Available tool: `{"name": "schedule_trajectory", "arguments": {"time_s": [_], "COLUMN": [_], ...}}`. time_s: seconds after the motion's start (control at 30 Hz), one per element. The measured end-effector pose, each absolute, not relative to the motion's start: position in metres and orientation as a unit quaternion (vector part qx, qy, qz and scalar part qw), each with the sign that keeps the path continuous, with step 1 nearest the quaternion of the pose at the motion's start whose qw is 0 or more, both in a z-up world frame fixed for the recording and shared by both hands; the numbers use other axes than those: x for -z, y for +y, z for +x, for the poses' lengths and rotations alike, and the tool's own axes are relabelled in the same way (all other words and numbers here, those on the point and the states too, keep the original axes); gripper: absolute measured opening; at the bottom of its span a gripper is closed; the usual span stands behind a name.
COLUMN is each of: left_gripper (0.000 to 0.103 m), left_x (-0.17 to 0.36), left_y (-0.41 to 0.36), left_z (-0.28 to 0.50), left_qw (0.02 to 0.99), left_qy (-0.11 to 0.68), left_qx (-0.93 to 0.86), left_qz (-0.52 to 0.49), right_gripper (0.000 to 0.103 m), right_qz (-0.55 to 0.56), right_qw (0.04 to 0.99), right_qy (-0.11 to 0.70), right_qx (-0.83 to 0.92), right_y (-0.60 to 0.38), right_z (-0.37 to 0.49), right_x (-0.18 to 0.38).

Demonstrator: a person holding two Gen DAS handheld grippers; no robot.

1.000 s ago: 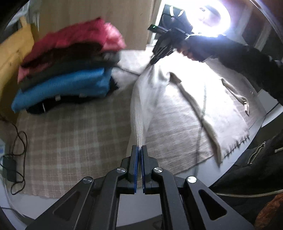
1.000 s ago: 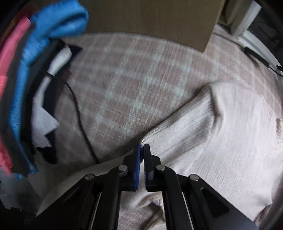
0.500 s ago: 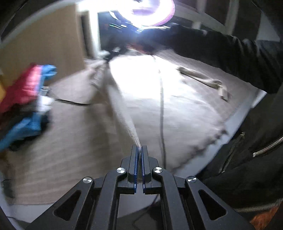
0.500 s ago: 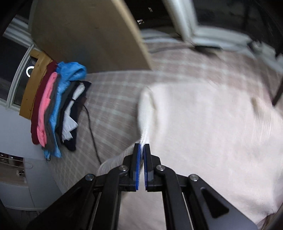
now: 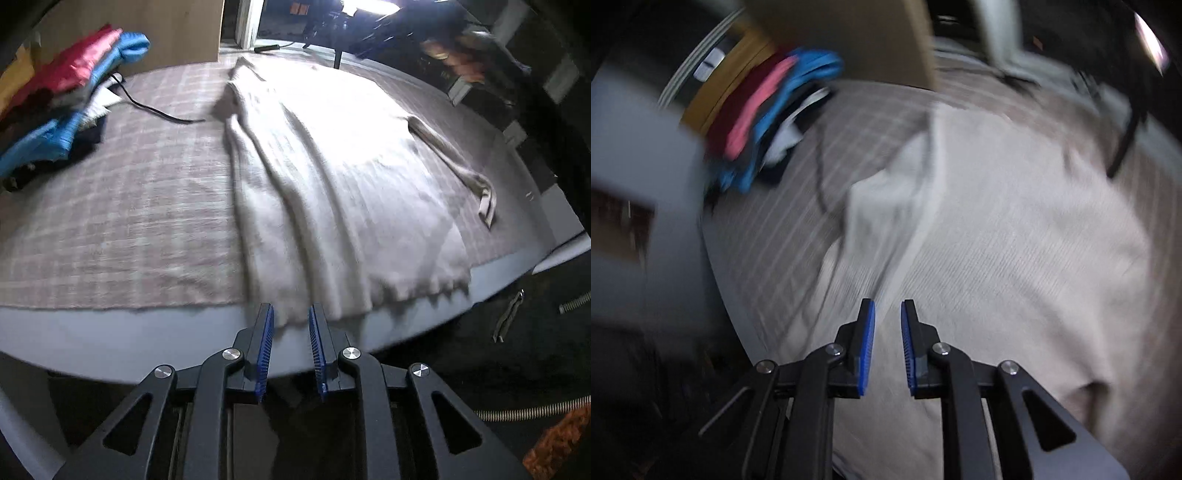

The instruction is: Fold clothes

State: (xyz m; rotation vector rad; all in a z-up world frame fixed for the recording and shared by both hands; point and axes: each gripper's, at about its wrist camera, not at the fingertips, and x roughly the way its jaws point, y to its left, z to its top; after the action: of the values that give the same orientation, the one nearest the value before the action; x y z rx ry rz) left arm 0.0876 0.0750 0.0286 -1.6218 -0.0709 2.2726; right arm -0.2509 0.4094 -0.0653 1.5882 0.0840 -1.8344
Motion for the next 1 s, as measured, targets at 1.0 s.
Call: {"name": "schedule_trajectory", "arguments": {"time_s": [1.0], "left_gripper": [0.005], "left_x": [0.01], "left_y": [0.09], "left_z": [0.079], "left_qw": [0.163], "left_qy": [-0.07], "left_qx": [-0.8], "left_qz": [-0.573], "right_gripper": [0.007], "right_qz": [0.623], "right_qw": [0.332], "right_qy": [0.133], "right_qx": [0.696], "right_y": [0.244], "right_z": [-0.338], "right_x": [0.177]}}
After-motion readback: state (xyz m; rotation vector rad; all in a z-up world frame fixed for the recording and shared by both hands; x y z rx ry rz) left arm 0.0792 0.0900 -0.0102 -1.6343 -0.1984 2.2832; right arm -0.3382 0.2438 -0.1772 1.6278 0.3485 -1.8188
